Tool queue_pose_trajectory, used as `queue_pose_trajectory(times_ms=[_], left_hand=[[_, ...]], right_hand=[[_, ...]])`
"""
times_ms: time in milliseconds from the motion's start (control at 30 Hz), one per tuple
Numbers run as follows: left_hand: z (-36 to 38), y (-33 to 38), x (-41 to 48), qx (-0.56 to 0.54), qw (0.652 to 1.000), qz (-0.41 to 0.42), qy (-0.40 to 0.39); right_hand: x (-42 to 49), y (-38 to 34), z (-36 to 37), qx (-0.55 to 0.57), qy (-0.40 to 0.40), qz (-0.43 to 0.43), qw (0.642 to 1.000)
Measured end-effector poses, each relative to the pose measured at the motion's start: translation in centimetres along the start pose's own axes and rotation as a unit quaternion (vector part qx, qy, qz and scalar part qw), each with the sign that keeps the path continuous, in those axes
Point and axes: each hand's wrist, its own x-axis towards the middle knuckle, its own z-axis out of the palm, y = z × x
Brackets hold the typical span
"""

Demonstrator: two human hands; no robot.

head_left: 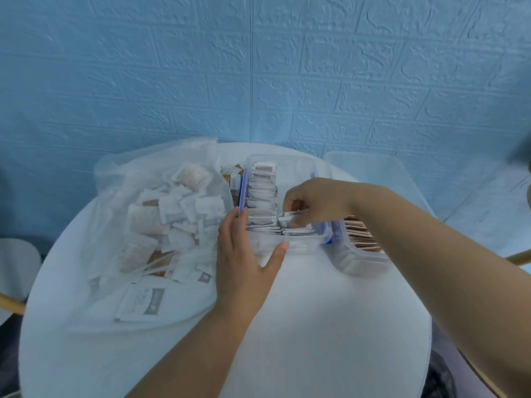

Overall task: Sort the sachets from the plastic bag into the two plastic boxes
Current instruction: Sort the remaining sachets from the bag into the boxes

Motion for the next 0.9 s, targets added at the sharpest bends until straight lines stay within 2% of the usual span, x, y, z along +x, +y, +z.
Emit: queue_pose_trajectory(times_ms=[133, 300, 500, 600, 700, 767, 833, 900], left_hand=[[-0.1, 0.0, 0.0, -0.006, 1.0, 0.0, -0.003], [-0.2, 0.1, 0.0, -0.011, 1.0, -0.007, -0.01], [-1.0, 0.3, 0.2, -0.034, 0.998, -0.016, -0.045], [-2.7, 0.6, 0.3, -0.053, 0.996, -0.02, -0.072], [-5.9, 0.1, -0.5, -0.042, 0.998, 0.01, -0.05], [-8.5, -0.9, -1.6, -0.02, 0.999, 0.023, -0.043], [-10.9, -2.6, -2.9, 0.025, 0.999, 0.024, -0.04], [-13.1, -4.1, -4.0, 0.088, 0.995, 0.006, -0.042]], right_hand=[[-0.1, 0.0, -0.3, 0.043, -0.016, 0.007, 0.999], [-0.4, -0.3, -0.5, 0.04, -0.041, 0.013, 0.998], [-1.2, -1.3, -0.4, 0.032, -0.004, 0.013, 0.999], [-1.7, -1.7, -0.4, 0.056, 0.058, 0.0, 0.997], [-2.6, -3.4, 0.0, 0.104, 0.168, -0.048, 0.979], [-3.3, -5.6, 1.0, 0.161, 0.203, -0.096, 0.961], [-3.8, -8.1, 2.7, 0.187, 0.183, -0.137, 0.955], [-3.7, -10.2, 4.9, 0.163, 0.142, -0.181, 0.959]])
